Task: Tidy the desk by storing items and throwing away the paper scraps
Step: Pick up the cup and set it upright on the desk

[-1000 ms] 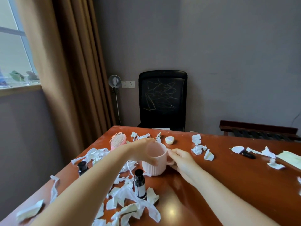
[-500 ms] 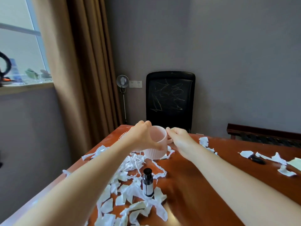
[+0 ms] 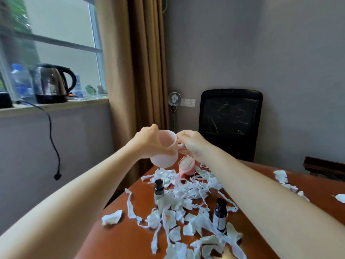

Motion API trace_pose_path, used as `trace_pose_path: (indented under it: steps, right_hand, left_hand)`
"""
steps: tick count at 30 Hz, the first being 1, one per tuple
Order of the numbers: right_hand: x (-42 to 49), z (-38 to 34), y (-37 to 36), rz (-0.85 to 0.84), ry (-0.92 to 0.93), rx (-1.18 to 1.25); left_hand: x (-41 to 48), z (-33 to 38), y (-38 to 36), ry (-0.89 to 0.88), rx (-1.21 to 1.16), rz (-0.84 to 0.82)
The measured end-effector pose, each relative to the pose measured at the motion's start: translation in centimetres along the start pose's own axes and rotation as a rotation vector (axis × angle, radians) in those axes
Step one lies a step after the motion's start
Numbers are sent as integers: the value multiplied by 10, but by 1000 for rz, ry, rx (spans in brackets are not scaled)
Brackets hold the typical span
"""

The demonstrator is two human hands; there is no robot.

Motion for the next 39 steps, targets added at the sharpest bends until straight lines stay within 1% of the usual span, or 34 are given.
trace_pose_path:
  steps: [3,6,9,16,21,29,33,39]
  right_hand:
    - [11,6,-29,-72,-3,-55]
    - [28,16,-53,-150,-47,-93]
    - [50,29,-66,-178,-96,-106]
    - [91,66,-66,-138,-208,-78]
    - [112,85,-63,-117,-204,-163]
    - [119,105,-63,-96,-255,-189]
    - [117,107,-59,-111,-325,-248]
    - [105,102,-52,-107,-368,-330]
  left_hand:
    - [2,-31,-5,78,1,5]
    - [8,-56,-18,140,7,5]
    - [20,-71,-34,181,-2,-10]
    - [54,-84,-79,210,-8,-85]
    - [73,-83,-103,227,-17,-94]
    - [82,-88,-123,238,42,-148]
    - [78,-86,-129,293,6,-247]
    - [58,-73,-136,321,24,-157]
Point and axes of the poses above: each hand's wrist, its own x-axis towards the middle knuckle, its own y-axis out of the back of the hand, z = x × y, the point moved 2 cm from there along x, towards the middle knuckle, and after that the axes turned 14 degrees about x, right-handed, at the moved point
